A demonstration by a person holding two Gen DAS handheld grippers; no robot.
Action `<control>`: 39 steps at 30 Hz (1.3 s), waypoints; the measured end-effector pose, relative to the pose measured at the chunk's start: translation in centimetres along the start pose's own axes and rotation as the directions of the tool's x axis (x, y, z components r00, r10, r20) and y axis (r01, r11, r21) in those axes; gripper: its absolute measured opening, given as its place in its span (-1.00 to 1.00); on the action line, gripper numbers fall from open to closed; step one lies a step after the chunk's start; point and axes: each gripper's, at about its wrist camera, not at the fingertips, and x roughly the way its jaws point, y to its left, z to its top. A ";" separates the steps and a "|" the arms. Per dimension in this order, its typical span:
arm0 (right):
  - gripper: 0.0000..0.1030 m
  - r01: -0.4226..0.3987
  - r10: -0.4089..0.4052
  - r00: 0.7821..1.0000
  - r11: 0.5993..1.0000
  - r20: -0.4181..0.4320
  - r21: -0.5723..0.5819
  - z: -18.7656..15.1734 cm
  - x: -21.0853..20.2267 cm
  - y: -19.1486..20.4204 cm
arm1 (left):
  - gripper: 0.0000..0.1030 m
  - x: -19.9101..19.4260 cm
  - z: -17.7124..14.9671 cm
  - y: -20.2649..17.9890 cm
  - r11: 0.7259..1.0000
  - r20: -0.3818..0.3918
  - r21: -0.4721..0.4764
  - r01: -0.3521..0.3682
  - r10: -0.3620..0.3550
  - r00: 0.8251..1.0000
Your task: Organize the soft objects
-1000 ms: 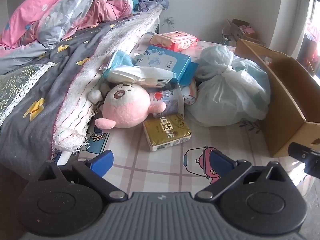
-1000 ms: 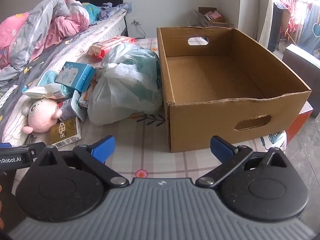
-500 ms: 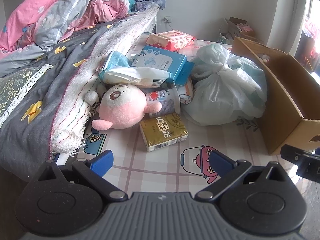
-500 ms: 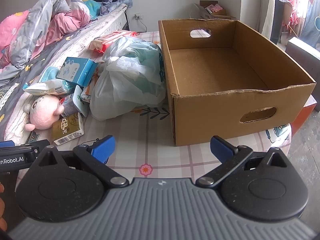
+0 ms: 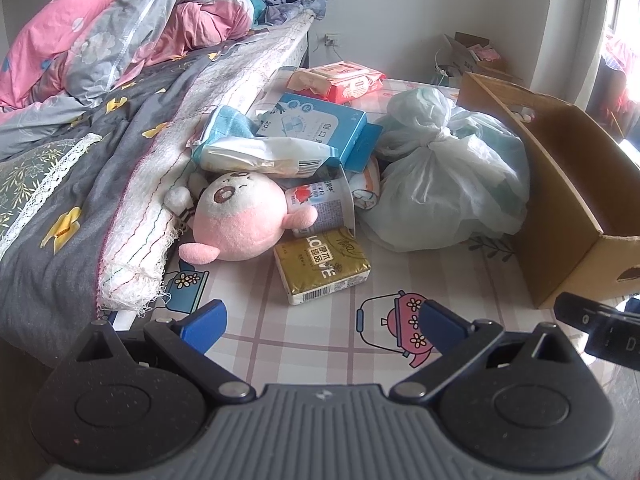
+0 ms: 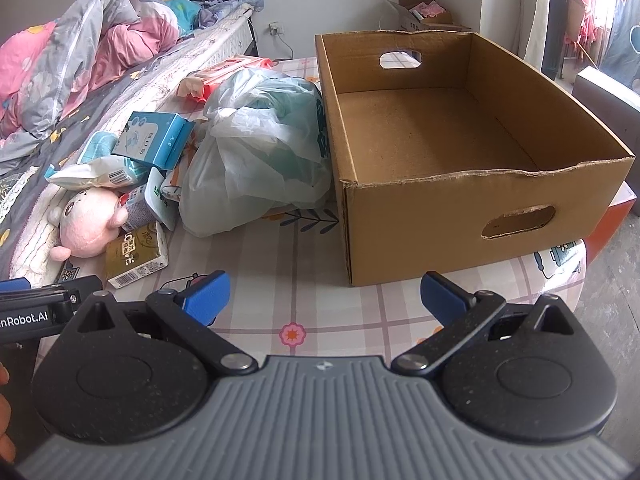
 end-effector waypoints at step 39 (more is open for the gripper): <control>0.98 -0.011 0.010 0.999 1.000 -0.046 -0.003 0.2 1.1 0.4 | 0.99 0.8 0.0 0.3 1.000 -0.023 -0.002 0.007 -0.007 1.000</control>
